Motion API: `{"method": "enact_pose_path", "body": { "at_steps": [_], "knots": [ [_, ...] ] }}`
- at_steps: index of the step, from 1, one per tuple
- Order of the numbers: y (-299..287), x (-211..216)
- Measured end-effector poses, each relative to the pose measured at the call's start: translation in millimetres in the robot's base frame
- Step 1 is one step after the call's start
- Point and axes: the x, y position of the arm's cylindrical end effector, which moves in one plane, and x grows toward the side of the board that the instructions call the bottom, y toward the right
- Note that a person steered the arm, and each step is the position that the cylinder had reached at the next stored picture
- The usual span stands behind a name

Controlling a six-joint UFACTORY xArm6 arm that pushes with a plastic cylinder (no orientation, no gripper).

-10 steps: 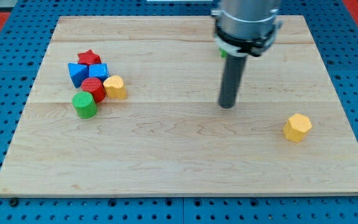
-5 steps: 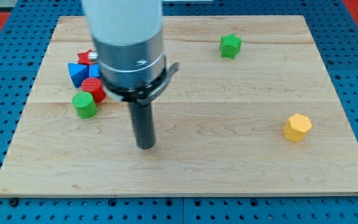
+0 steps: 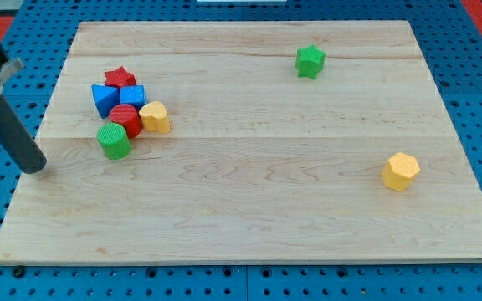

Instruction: Move the green circle into the green star to the bottom left

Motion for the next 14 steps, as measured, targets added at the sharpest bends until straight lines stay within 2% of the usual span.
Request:
{"method": "enact_pose_path", "body": {
  "at_steps": [2,9,14],
  "knots": [
    [-1,-18],
    [182,-24],
    [245,-110]
  ]
}}
